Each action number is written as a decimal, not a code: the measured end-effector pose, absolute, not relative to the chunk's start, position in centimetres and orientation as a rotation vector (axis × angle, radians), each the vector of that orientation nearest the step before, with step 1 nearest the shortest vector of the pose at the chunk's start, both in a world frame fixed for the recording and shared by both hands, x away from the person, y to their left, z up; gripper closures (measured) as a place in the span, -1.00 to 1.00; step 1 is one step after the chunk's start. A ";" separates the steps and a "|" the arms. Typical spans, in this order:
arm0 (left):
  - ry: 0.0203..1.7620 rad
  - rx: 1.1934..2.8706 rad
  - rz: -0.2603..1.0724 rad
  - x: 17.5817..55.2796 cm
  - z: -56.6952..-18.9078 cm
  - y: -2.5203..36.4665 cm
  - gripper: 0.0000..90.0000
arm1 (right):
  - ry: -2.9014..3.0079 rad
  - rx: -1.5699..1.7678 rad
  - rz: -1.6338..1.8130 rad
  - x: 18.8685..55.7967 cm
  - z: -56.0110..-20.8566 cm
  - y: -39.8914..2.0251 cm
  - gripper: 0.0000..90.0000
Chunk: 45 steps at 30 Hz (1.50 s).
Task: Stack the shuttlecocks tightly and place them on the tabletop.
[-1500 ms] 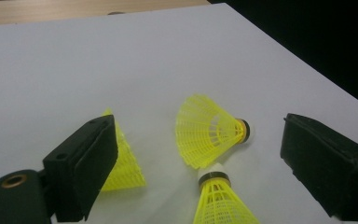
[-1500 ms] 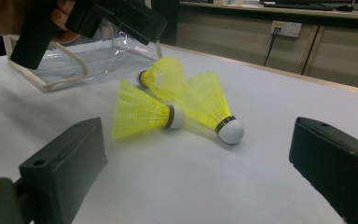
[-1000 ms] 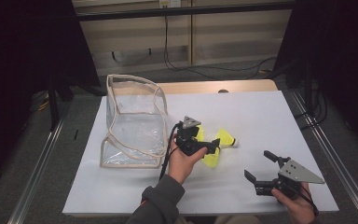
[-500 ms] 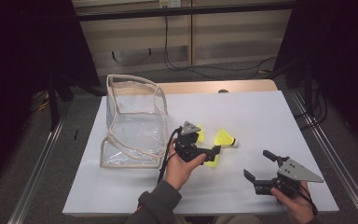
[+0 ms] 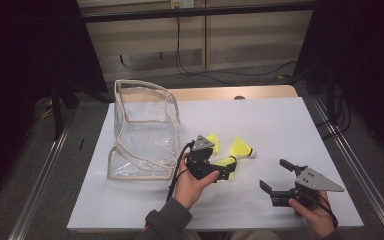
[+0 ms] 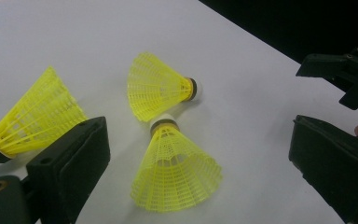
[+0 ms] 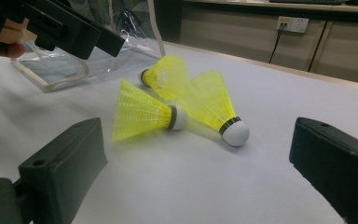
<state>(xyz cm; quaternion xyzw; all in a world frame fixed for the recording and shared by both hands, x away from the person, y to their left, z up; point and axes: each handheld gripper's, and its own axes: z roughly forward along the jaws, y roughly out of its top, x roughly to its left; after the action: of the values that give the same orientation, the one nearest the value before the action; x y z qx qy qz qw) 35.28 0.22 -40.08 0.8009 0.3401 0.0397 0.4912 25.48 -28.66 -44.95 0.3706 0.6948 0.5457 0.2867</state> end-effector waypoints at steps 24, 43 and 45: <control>0.780 1.941 0.077 33.6 -40.5 1.5 -0.88 | 1.877 0.982 1.455 26.1 -45.0 -28.2 -0.93; 0.731 1.972 0.044 32.2 -41.0 2.9 -0.88 | 1.885 0.989 1.445 25.9 -45.1 -28.3 -0.93; 0.724 1.974 0.044 32.1 -41.1 3.1 -0.88 | 1.884 0.990 1.445 25.9 -45.1 -28.3 -0.93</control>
<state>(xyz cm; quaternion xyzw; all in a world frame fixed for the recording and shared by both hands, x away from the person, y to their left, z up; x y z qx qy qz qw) 32.10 3.15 -41.12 0.8150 0.2989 0.0181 0.4961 25.90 -28.28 -45.05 0.3692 0.7030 0.5391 0.2810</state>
